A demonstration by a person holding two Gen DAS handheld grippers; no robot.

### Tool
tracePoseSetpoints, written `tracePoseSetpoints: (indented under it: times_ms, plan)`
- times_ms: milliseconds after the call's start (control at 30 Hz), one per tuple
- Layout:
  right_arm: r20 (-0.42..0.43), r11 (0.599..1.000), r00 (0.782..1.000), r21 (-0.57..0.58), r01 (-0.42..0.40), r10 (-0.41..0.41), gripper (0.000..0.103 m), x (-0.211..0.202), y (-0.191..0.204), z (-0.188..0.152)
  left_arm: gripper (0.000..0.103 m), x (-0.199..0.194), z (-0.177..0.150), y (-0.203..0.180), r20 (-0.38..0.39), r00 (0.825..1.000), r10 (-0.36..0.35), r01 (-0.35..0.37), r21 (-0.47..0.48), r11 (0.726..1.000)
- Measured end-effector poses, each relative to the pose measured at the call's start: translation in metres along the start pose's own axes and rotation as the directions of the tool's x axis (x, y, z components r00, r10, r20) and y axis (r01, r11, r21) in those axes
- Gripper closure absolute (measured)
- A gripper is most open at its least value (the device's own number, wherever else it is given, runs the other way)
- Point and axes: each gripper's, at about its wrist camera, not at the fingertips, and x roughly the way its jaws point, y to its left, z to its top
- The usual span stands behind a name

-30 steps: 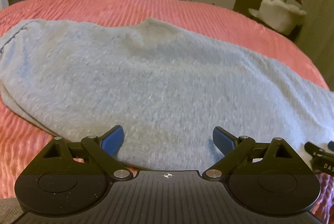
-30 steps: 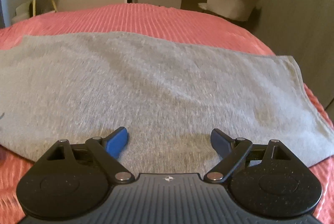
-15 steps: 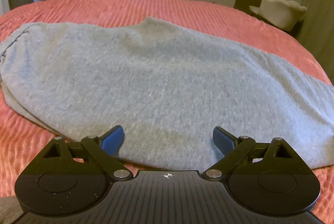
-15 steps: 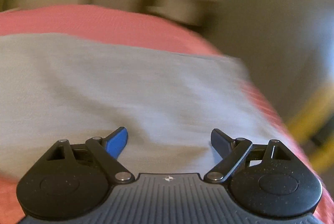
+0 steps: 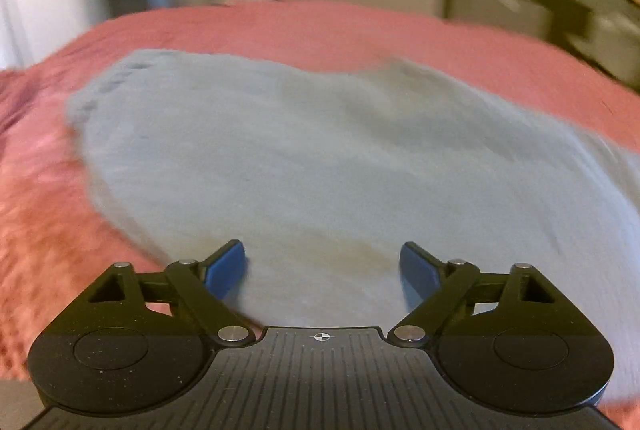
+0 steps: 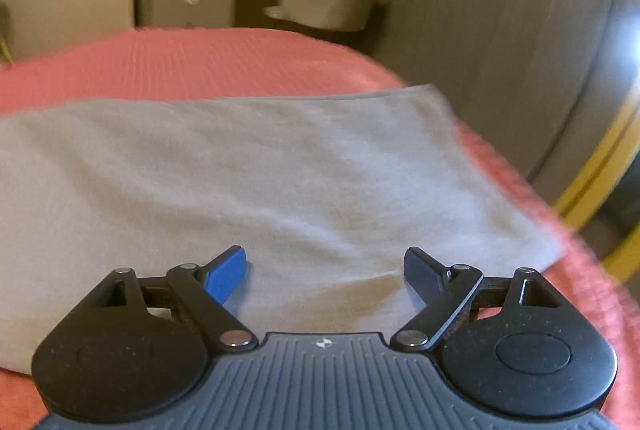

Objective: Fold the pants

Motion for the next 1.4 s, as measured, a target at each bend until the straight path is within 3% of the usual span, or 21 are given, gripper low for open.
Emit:
tracePoseSetpoints:
  times_ms: [100,167,233,267,333,433,533,600,700,800,967,1067,1133,1233,1400]
  plan:
    - [-0.034,0.985,0.993,0.128,0.114,-0.11,0.017,0.003,-0.032,0.002,0.007,0.0,0.003,0.015,-0.022,0.993,-0.117,0.115,-0.085,0.99]
    - [-0.057,0.937,0.997,0.342,0.073,-0.057,0.017,0.0,-0.068,0.0,0.007,0.002,0.002,0.015,-0.052,0.986,-0.158,0.153,-0.085,0.985]
    - [-0.021,0.821,1.0,0.57,-0.003,0.018,0.017,-0.005,-0.105,-0.011,0.006,0.003,0.0,0.01,-0.059,0.986,-0.158,0.155,-0.054,0.987]
    - [0.021,0.744,0.999,0.666,-0.049,0.047,0.016,-0.008,-0.121,-0.019,0.006,0.003,0.0,0.006,-0.058,0.986,-0.156,0.155,-0.035,0.987]
    - [0.099,0.62,0.989,0.77,-0.148,0.113,0.016,-0.011,-0.142,-0.032,0.006,0.004,-0.002,-0.001,-0.063,0.986,-0.152,0.153,0.006,0.988]
    - [0.196,0.509,0.949,0.807,-0.299,0.248,0.016,-0.003,-0.157,-0.041,0.006,0.007,-0.003,-0.007,-0.071,0.987,-0.143,0.147,0.059,0.987]
    - [0.227,0.387,0.93,0.861,-0.33,0.29,0.017,0.006,-0.17,-0.05,0.006,0.005,-0.007,-0.01,-0.075,0.986,-0.146,0.152,0.077,0.985]
    - [0.185,0.326,0.923,0.897,-0.3,0.338,0.017,0.02,-0.179,-0.05,0.005,0.008,-0.007,-0.01,-0.077,0.986,-0.149,0.155,0.077,0.985]
    - [0.111,0.291,0.931,0.931,-0.22,0.348,0.017,0.03,-0.182,-0.064,0.004,0.008,-0.007,-0.008,-0.079,0.984,-0.16,0.165,0.063,0.984]
    - [0.175,0.21,0.919,0.942,-0.26,0.352,0.017,0.036,-0.188,-0.071,0.003,0.009,-0.007,-0.009,-0.081,0.984,-0.159,0.164,0.065,0.984]
    - [0.238,0.167,0.91,0.937,-0.308,0.339,0.022,0.051,-0.196,-0.072,0.003,0.01,-0.008,-0.012,-0.081,0.984,-0.158,0.165,0.083,0.983]
    - [0.247,0.159,0.911,0.937,-0.312,0.33,0.039,0.056,-0.199,-0.076,0.003,0.01,-0.008,-0.012,-0.081,0.984,-0.158,0.165,0.085,0.983]
    - [0.25,0.144,0.91,0.94,-0.31,0.33,0.056,0.059,-0.197,-0.077,0.003,0.01,-0.008,-0.013,-0.082,0.984,-0.158,0.165,0.089,0.982]
    - [0.255,0.136,0.908,0.94,-0.314,0.332,0.059,0.066,-0.191,-0.077,0.003,0.011,-0.009,-0.016,-0.08,0.985,-0.151,0.159,0.103,0.982]
    - [0.257,0.176,0.898,0.926,-0.335,0.356,0.059,0.078,-0.18,-0.07,0.002,0.012,-0.01,-0.02,-0.075,0.988,-0.137,0.145,0.123,0.982]
